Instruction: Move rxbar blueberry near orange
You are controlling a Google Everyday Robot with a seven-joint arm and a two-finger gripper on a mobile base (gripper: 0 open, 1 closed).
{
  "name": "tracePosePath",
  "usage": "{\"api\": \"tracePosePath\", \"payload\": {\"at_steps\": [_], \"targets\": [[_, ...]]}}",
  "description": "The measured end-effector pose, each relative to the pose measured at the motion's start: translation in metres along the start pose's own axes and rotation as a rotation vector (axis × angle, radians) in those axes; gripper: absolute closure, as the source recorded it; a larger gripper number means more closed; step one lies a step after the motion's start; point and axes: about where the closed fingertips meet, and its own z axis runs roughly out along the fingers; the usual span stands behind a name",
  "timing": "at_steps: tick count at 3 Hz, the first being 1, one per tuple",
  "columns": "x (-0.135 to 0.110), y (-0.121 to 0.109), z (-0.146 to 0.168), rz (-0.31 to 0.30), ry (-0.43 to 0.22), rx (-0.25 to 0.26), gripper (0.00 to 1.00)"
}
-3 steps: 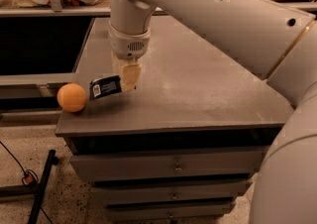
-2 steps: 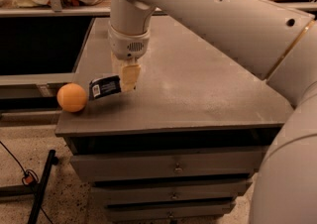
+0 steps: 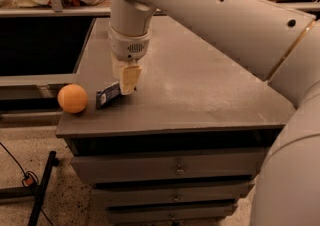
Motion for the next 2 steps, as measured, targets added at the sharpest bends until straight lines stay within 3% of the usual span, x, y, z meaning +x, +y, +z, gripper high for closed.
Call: {"api": "tracePosePath", "payload": {"at_steps": [1,2], "targets": [[-0.0006,-0.0008,0.0010,-0.001,-0.001,0.002,0.00],[-0.0007,-0.0009,0.0011,-0.001,-0.001,0.002,0.00]]}}
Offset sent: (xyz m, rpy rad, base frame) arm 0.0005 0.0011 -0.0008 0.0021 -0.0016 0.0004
